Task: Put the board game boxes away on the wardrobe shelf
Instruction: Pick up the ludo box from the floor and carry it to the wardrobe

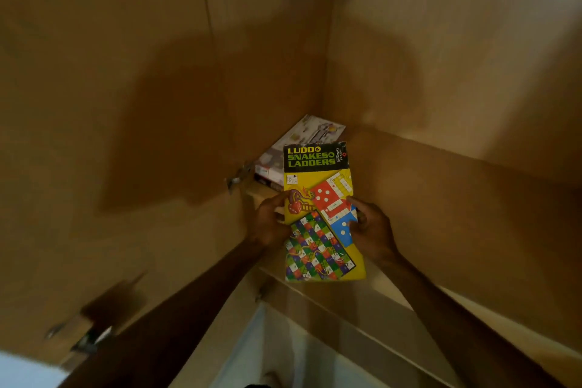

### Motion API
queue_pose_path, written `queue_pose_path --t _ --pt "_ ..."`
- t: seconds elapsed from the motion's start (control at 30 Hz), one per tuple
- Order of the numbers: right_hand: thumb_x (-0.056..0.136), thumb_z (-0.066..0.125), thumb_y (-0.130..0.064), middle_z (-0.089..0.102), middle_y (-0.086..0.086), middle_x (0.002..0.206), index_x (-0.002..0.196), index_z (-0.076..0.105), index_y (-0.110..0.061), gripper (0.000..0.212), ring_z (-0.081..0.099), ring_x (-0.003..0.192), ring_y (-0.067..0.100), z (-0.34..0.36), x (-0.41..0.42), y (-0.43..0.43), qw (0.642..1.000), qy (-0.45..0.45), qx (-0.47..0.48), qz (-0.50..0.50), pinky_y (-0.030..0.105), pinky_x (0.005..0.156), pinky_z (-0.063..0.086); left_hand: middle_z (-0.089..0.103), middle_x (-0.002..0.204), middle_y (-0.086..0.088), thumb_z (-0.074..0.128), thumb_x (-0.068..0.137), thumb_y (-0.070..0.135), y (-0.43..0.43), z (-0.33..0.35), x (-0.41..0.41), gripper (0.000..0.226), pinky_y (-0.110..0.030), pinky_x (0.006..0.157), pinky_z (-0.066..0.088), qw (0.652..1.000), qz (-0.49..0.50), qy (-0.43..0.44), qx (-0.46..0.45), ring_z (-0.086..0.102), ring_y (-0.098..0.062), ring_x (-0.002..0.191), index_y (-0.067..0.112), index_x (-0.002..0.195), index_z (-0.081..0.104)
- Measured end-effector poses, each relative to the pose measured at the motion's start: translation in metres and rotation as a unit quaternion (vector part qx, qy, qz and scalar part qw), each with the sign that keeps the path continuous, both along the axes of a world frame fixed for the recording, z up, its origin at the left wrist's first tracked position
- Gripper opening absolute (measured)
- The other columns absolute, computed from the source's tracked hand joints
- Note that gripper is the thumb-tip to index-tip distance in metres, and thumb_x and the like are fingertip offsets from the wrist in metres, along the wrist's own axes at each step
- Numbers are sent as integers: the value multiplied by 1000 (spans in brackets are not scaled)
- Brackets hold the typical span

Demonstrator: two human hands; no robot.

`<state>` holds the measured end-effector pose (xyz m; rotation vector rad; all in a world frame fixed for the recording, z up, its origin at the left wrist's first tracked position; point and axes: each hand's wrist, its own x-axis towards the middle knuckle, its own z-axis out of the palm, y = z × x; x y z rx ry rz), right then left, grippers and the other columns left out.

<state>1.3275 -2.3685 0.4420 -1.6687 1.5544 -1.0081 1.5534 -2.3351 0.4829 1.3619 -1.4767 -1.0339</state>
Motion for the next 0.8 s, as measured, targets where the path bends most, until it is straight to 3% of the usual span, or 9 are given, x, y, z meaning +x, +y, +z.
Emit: queue_pose_path --t 0.13,0.23,0.3,0.4,0.47,0.53,0.6,0.7,0.8 --pt "88 56 1 61 -3 119 130 56 -13 44 63 108 18 21 -1 -75 1000 -3 12 -26 41 93 55 61 108 0 80 69 -6 -90 17 -9 53 -36 79 55 999 -12 38 29 61 -20 96 20 112 60" --pt "85 57 -6 66 6 122 126 60 -17 42 65 107 20 26 -5 -131 1000 14 16 -15 42 92 55 57 126 -6 76 71 -12 -149 27 -12 61 -28 79 54 997 -7 -8 80 57 -27 113 6 126 56" --pt "86 58 -3 65 8 124 125 60 -14 41 63 111 22 34 -3 -152 1000 8 22 -17 38 94 53 52 132 1 80 69 -8 -172 31 -7 67 -31 83 57 991 -62 -41 112 56 -27 118 7 129 53" --pt "87 58 1 63 9 126 125 59 -8 39 61 114 23 42 -2 -174 1000 3 15 17 30 91 50 35 142 9 92 59 18 -190 36 2 95 -24 104 41 955 -171 -215 109 38 -14 131 17 141 45" --pt "87 59 0 60 8 127 123 61 -8 37 59 115 21 42 -1 -182 999 -5 11 47 27 90 49 28 146 9 95 52 28 -195 36 9 104 -20 108 30 931 -179 -308 85 29 -8 131 19 143 45" --pt "86 61 0 59 5 123 116 65 -10 32 60 111 20 36 -1 -186 997 -1 -14 75 24 89 49 39 144 4 94 47 38 -198 35 17 98 -25 105 37 932 -145 -328 55 38 -13 129 21 135 54" --pt "83 63 1 61 3 115 107 69 -13 28 61 107 18 30 2 -186 994 -7 -39 101 18 87 48 53 132 3 89 50 47 -193 33 26 77 -31 98 46 930 -84 -358 17 51 -15 118 29 121 64" --pt "81 67 0 64 2 110 103 71 -12 25 61 105 14 27 12 -182 986 -15 -47 162 9 84 47 66 109 6 79 70 24 -175 31 30 26 -36 86 54 919 28 -392 -43 63 -13 100 32 94 72" --pt "80 70 -3 61 6 118 107 71 -7 28 56 112 14 27 24 -176 973 2 -51 225 25 89 50 68 113 4 63 76 5 -161 25 25 35 -35 88 52 900 99 -423 -43 60 -18 108 33 94 72"
